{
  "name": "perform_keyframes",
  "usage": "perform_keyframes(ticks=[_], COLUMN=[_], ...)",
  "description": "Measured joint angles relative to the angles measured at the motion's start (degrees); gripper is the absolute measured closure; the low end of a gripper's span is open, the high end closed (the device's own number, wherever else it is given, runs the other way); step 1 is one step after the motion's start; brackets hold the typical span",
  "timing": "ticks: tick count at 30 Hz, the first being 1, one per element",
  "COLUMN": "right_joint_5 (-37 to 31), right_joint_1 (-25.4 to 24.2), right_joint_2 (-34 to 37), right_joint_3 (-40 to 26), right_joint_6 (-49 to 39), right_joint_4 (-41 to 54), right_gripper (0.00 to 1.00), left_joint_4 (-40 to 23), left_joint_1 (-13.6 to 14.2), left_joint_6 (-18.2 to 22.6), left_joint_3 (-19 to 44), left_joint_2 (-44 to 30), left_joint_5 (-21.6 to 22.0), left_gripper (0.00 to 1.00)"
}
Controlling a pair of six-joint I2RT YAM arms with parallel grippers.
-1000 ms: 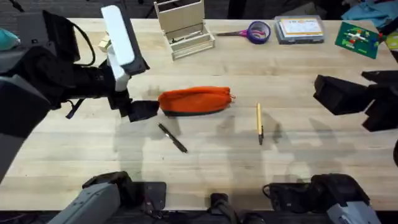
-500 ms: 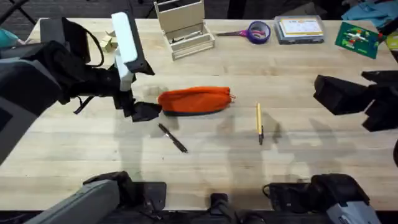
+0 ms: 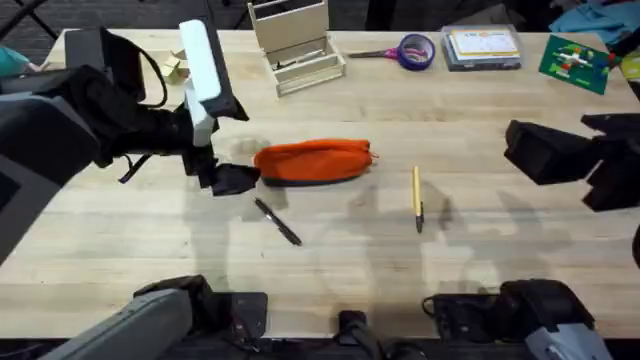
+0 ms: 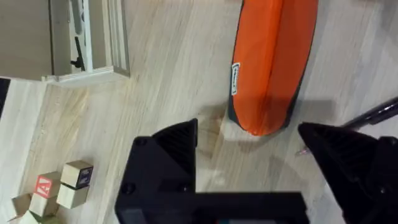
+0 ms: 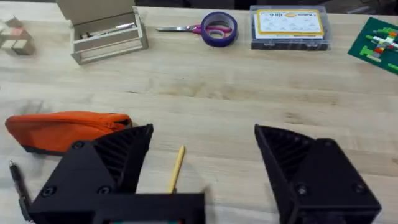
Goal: Unzip the bag, pick up the pens from the table one at a time and place them inside, then zip the bag closed.
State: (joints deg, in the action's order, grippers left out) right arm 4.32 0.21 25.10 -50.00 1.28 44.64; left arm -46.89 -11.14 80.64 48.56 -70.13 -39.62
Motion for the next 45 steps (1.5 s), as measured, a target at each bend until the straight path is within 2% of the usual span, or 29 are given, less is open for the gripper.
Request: perform_keyframes(ticks=[8,18,29,37,39,41,42,43,45], right_joint_5=[0.00,0.01,0.00,0.00,0.00,0.00,0.00,0.00,0.00], right_joint_1=[0.00,0.00,0.00,0.00,0.00,0.00,0.00,0.00,0.00], right_joint_2=[0.01,0.00,0.00,0.00,0.00,0.01,0.00,0.01,0.00], right_joint_3=[0.00,0.00,0.00,0.00,0.00,0.00,0.00,0.00,0.00], right_joint_6=[0.00,0.00,0.00,0.00,0.00,0.00,0.00,0.00,0.00], right_joint_4=[0.00,0.00,0.00,0.00,0.00,0.00,0.00,0.00,0.00], right_gripper=[0.003,0.003,0.003,0.003,0.003,0.003,0.003,0.003,0.003], left_joint_4=[0.18,3.45,2.17,0.35,0.31,0.33,0.22,0.40,0.39], left_joint_1=[0.00,0.00,0.00,0.00,0.00,0.00,0.00,0.02,0.00], left_joint_6=[0.00,0.01,0.00,-0.04,0.00,0.10,0.03,0.21,0.20], left_joint_3=[0.04,0.04,0.04,0.04,0.04,0.04,0.04,0.04,0.04], left_joint_2=[-2.44,-7.45,-11.61,-13.04,-13.07,-13.07,-13.07,-13.07,-13.07], left_joint_5=[-0.79,-5.97,-8.72,-8.87,-8.87,-8.88,-8.98,-8.93,-8.94], left_gripper=[0.007,0.007,0.008,0.027,0.120,0.284,0.680,0.948,0.955])
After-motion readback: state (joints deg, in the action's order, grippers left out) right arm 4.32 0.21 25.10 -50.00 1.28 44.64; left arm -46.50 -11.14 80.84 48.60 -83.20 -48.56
